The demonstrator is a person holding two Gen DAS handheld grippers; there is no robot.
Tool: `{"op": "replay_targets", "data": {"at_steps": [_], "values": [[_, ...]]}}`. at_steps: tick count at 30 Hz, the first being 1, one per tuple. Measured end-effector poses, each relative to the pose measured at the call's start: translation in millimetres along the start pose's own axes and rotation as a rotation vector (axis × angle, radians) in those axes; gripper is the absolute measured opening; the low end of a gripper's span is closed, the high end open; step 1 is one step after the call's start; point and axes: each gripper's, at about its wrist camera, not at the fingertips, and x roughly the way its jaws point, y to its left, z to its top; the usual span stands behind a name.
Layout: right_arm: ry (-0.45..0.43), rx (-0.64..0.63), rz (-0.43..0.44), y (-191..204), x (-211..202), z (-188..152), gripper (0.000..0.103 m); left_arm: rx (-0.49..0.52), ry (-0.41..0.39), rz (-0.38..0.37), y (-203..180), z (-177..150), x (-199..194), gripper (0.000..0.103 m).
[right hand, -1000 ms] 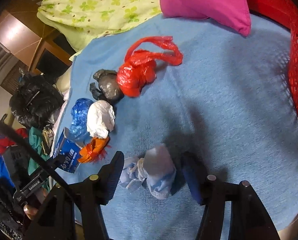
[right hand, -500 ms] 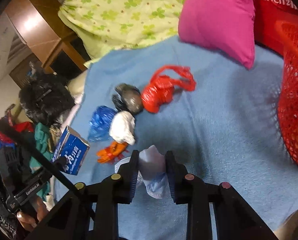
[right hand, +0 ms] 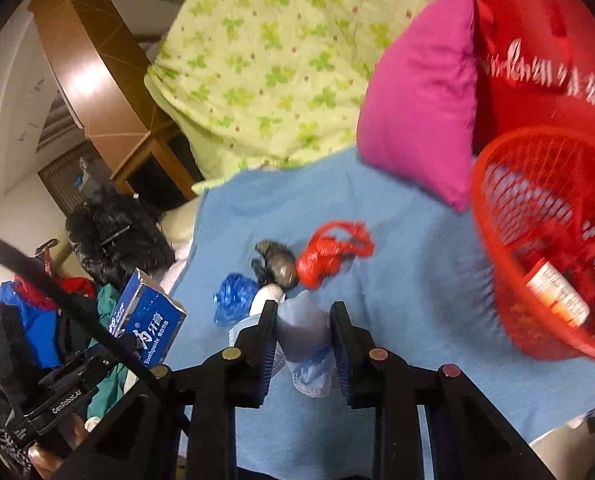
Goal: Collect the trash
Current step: 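Lift the toothpaste box with the left tool while the right tool carries the cloth to the basket, then release the cloth into the red basket with the right tool while the left tool drops the toothpaste box in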
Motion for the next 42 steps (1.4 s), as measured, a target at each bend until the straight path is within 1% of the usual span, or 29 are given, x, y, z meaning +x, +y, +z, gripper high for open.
{"op": "replay_targets", "data": {"at_steps": [5, 8, 14, 23, 28, 32, 35, 39, 42], "values": [[-0.075, -0.013, -0.025, -7.1, -34.6, 10.5, 0.028, 0.067, -0.032, 0.052, -33.7, 11.1, -12.0, 0.049], [-0.119, -0.014, -0.045, -12.9, -54.6, 15.8, 0.028, 0.097, -0.05, 0.067, -50.8, 15.6, -17.8, 0.049], [-0.203, 0.003, -0.094, -34.2, -89.7, 26.7, 0.028, 0.147, -0.077, 0.069, -85.7, 25.4, -22.2, 0.049], [-0.29, 0.061, -0.148, -69.3, -126.9, 33.0, 0.028, 0.195, -0.079, 0.049, -129.2, 33.4, -17.8, 0.049], [-0.326, 0.108, -0.181, -94.8, -143.7, 33.4, 0.028, 0.214, -0.064, -0.012, -155.7, 38.6, -13.5, 0.049], [-0.352, 0.159, -0.213, -120.0, -157.3, 32.5, 0.028, 0.225, -0.049, -0.093, -177.7, 41.6, -9.7, 0.049], [-0.362, 0.196, -0.229, -137.0, -162.8, 32.1, 0.028, 0.235, -0.033, -0.174, -198.1, 44.3, -4.1, 0.049], [-0.357, 0.252, -0.246, -162.4, -166.1, 30.3, 0.028, 0.263, -0.017, -0.252, -228.3, 50.0, 8.0, 0.05], [-0.349, 0.276, -0.26, -176.4, -164.3, 28.4, 0.028, 0.268, 0.008, -0.296, -247.7, 54.7, 21.7, 0.05]]}}
